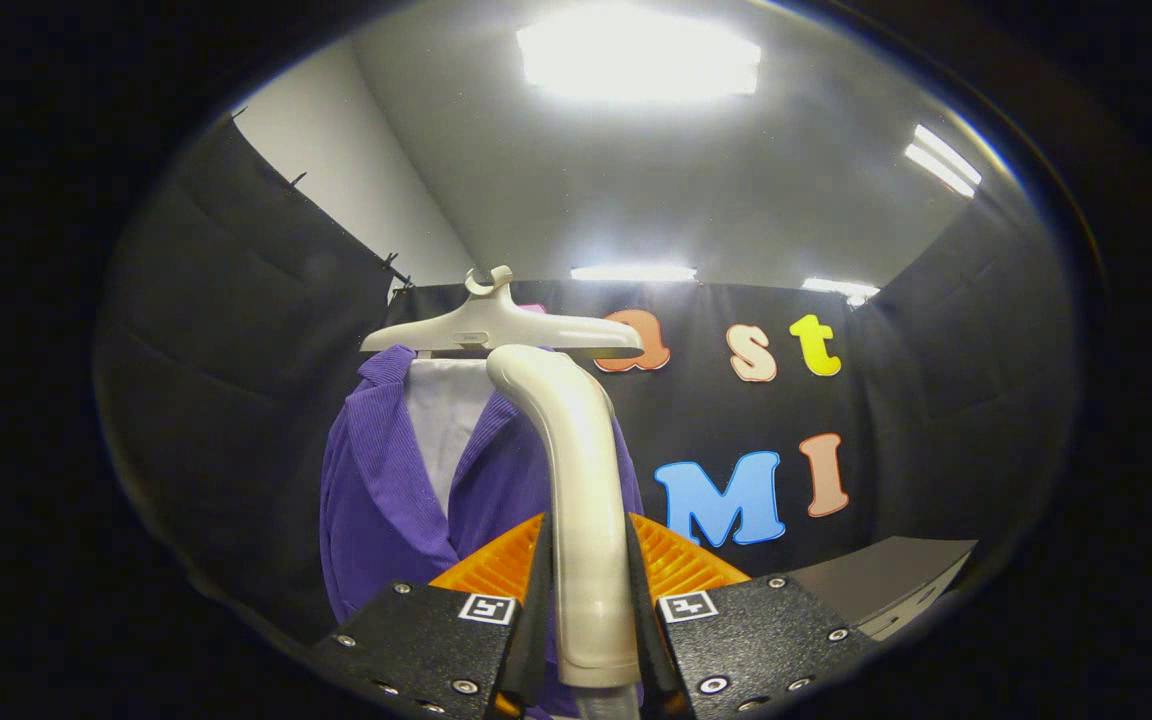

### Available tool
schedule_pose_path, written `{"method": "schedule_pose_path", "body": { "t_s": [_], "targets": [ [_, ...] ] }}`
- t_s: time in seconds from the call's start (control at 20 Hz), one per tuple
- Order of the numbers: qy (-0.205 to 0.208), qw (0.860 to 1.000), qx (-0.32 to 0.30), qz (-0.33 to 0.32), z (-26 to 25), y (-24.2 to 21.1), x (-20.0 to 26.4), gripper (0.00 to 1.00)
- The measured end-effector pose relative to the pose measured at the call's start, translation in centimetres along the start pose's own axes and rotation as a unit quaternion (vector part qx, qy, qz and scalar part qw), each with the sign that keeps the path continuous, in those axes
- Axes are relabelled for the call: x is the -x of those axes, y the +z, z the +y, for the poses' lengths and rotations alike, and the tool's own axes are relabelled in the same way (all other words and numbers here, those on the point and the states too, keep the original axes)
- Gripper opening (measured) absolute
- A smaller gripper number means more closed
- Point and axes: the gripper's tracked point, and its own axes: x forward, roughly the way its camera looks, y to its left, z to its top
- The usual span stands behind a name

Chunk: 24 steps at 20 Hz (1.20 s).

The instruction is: Iron the clothes twice with a garment steamer, once on the left side and once on the right side.

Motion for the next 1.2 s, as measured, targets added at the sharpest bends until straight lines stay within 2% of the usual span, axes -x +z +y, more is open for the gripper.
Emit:
{"method": "schedule_pose_path", "body": {
  "t_s": [0.5,1.2],
  "targets": [
    [0.009,0.998,0.014,0.056,0.6,-6.7,1.4,0.38],
    [0.028,0.99,0.02,0.139,-1.5,-16.4,8.4,0.38]
  ]
}}
